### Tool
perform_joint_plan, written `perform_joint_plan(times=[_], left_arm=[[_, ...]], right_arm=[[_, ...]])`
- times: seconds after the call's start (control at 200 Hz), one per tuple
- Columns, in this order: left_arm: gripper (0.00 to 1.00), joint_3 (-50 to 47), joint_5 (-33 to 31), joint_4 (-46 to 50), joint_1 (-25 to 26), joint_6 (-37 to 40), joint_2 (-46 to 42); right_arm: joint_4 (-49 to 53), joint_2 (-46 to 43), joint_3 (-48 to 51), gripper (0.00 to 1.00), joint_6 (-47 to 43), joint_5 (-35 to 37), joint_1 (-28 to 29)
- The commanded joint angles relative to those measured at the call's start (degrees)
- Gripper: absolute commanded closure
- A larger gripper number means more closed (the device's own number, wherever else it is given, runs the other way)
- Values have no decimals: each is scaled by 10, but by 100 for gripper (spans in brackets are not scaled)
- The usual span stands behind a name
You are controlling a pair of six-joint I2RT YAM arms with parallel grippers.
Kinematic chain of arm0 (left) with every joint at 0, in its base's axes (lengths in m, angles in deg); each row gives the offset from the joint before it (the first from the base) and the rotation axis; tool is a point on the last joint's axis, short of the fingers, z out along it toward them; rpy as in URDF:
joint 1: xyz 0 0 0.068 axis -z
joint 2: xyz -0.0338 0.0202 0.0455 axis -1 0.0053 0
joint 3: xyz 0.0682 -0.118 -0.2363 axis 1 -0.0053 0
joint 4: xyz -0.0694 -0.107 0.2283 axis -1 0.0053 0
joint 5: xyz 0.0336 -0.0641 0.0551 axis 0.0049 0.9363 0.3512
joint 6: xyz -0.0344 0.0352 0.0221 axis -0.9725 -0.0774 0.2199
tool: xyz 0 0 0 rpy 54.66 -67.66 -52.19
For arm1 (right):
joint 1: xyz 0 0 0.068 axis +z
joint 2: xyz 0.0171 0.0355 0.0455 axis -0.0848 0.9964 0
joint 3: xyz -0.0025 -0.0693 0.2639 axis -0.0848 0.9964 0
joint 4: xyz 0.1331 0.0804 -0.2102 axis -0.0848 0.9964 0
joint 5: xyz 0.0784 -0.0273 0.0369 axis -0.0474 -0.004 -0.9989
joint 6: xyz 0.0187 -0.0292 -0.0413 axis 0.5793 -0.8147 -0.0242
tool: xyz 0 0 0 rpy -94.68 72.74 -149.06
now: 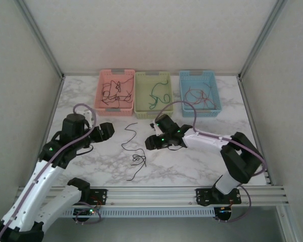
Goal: Untangle the cables
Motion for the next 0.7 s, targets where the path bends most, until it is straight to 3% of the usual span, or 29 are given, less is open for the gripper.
perform_joint_plan(times=[0.0, 0.28, 0.431, 0.651, 0.696], left_arm=[[23, 1, 1, 18, 5, -6, -8], [23, 1, -7, 31, 8, -3, -28], [23, 6, -26, 53, 7, 8, -36], [23, 3, -25, 53, 7, 8, -42], [23, 4, -25, 53, 7, 8, -41]], right_arm=[[-4, 41, -37, 52, 1, 0, 19], [12, 113, -78, 58, 1, -9, 48], [16, 129, -93, 70, -2, -13, 50], [18, 119, -104, 100, -2, -9, 53], [14, 105, -103, 100, -5, -8, 53]])
